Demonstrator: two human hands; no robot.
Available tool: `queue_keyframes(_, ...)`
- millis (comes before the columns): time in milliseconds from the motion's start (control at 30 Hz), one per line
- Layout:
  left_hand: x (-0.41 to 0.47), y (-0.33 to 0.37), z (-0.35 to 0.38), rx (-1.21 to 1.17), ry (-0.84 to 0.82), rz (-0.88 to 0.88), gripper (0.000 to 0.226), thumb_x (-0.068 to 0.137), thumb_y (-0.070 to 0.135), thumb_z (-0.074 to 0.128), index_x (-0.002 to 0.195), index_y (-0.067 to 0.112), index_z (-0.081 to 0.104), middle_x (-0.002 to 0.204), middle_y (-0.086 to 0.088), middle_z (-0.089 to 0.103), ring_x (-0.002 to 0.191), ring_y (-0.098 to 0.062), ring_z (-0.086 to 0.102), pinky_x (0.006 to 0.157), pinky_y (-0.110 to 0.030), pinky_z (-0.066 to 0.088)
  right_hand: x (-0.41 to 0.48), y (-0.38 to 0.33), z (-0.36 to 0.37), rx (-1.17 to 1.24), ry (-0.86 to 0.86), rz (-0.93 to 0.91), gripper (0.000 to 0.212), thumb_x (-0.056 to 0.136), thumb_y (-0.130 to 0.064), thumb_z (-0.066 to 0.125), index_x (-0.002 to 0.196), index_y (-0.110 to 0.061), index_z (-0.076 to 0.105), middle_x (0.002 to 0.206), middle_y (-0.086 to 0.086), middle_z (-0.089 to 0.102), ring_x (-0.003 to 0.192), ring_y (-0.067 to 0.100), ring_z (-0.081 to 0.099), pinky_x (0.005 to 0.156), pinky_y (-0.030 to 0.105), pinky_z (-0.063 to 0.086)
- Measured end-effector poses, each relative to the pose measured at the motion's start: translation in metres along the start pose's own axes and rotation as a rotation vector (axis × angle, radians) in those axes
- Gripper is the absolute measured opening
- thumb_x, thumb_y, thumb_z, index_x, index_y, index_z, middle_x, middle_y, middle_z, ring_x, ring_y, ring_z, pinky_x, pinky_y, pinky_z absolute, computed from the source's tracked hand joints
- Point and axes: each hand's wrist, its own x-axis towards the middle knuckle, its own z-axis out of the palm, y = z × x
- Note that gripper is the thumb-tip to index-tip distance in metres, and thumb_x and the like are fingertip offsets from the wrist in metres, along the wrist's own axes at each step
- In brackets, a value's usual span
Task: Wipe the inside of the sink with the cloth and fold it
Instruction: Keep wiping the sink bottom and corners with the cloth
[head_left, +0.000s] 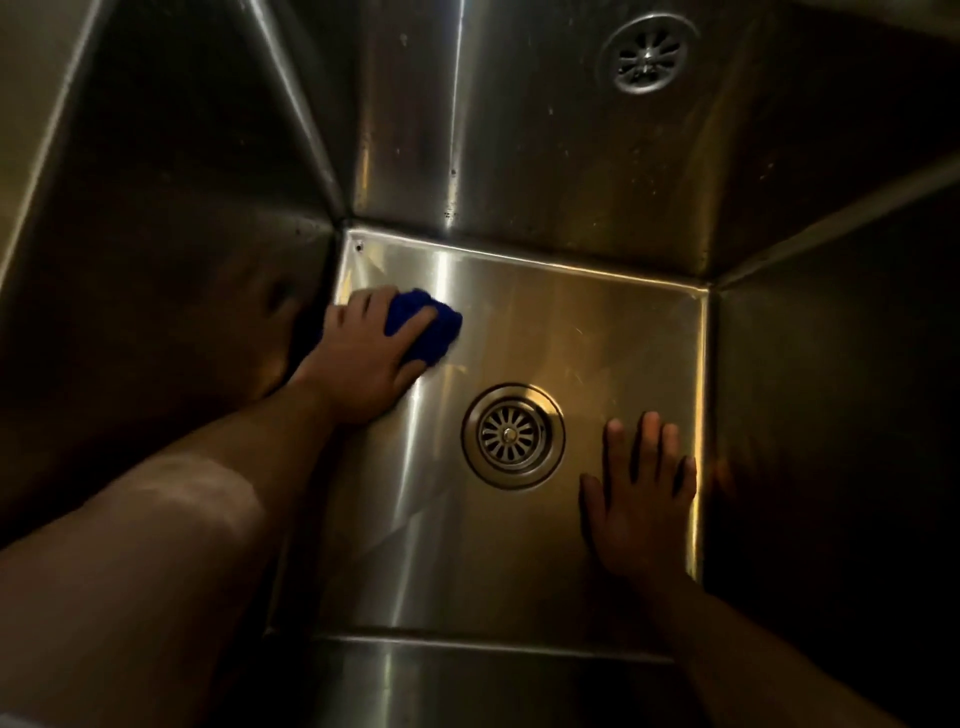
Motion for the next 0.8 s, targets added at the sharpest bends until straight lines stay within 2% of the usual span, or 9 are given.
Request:
queue_keyframes(100,-0.040,0.015,0.006,0.055,-0.146,0.074,0.071,0.086,0.059,0.023,0.148,0.025,0.027,0.147,-0.024,0.028,0.129,-0.042,0.033,0.096,-0.052,0.032,0.001,0.000,-0.004,-0.016,-0.026,0.010,0.066,0.093,-0.057,0.023,0.151,-0.024,0.022,0.159,0.016,0.015,0.146,0.038,0.013,0.112,0.058,0.014)
queue_keyframes(200,-0.084,0.028,0.012,0.105,-0.329,0.207,0.066,0.093,0.056,0.029,0.151,0.028,0.014,0.153,-0.026,0.016,0.138,-0.041,0.022,0.100,-0.051,0.029,-0.001,-0.004,-0.010,-0.015,-0.026,0.023,0.065,0.093,-0.054,0.030,0.150,-0.023,0.026,0.159,0.016,0.018,0.146,0.038,0.015,0.112,0.057,0.016)
queue_keyframes(267,-0.113,0.038,0.014,0.139,-0.473,0.291,0.063,0.096,0.053,0.025,0.151,0.031,0.005,0.156,-0.027,0.004,0.142,-0.042,0.011,0.104,-0.053,0.024,-0.004,-0.006,-0.018,0.016,-0.024,0.020,0.064,0.092,-0.053,0.033,0.149,-0.023,0.031,0.158,0.017,0.021,0.145,0.038,0.019,0.111,0.057,0.018)
queue_keyframes(367,-0.145,0.053,0.018,0.183,-0.761,0.393,0.059,0.098,0.051,0.023,0.150,0.035,-0.002,0.157,-0.024,-0.012,0.144,-0.041,-0.005,0.109,-0.057,0.016,-0.001,-0.007,-0.039,0.165,-0.005,0.026,0.061,0.091,-0.048,0.034,0.144,-0.019,0.042,0.153,0.016,0.035,0.139,0.037,0.034,0.107,0.054,0.029)
queue_keyframes(467,-0.161,0.061,0.015,0.246,-0.930,0.526,0.058,0.101,0.039,0.028,0.149,0.037,-0.003,0.156,-0.024,-0.016,0.144,-0.043,-0.008,0.111,-0.061,0.013,0.007,0.001,-0.062,0.268,0.085,0.026,0.056,0.091,-0.038,0.037,0.136,-0.009,0.052,0.141,0.019,0.049,0.126,0.038,0.050,0.097,0.049,0.042)
queue_keyframes(533,-0.163,0.064,0.008,0.264,-0.985,0.589,0.059,0.102,0.026,0.027,0.149,0.038,-0.007,0.156,-0.023,-0.019,0.144,-0.043,-0.011,0.112,-0.061,0.010,0.012,0.011,-0.073,0.318,0.093,0.071,0.058,0.091,-0.039,0.033,0.137,-0.006,0.050,0.143,0.019,0.047,0.127,0.036,0.048,0.096,0.047,0.044)
queue_keyframes(633,-0.158,0.067,-0.002,0.260,-0.994,0.621,0.062,0.100,0.020,0.027,0.148,0.039,-0.008,0.156,-0.022,-0.020,0.144,-0.043,-0.011,0.113,-0.057,0.008,0.012,0.024,-0.079,0.341,0.081,0.117,0.064,0.091,-0.042,0.026,0.140,-0.005,0.045,0.148,0.018,0.040,0.132,0.034,0.043,0.098,0.044,0.042)
queue_keyframes(733,-0.155,0.067,-0.004,0.258,-0.989,0.649,0.064,0.100,0.017,0.025,0.148,0.040,-0.010,0.156,-0.022,-0.020,0.144,-0.043,-0.010,0.115,-0.055,0.006,0.004,0.028,-0.075,0.269,0.046,0.045,0.063,0.094,-0.039,0.024,0.142,-0.004,0.042,0.148,0.023,0.038,0.134,0.037,0.041,0.100,0.045,0.043)
queue_keyframes(800,-0.154,0.068,-0.006,0.253,-0.983,0.661,0.063,0.100,0.016,0.024,0.148,0.040,-0.010,0.156,-0.022,-0.019,0.144,-0.044,-0.009,0.114,-0.055,0.006,0.000,0.026,-0.068,0.165,-0.040,-0.018,0.063,0.096,-0.040,0.016,0.148,-0.008,0.033,0.154,0.020,0.029,0.140,0.036,0.031,0.109,0.046,0.034)
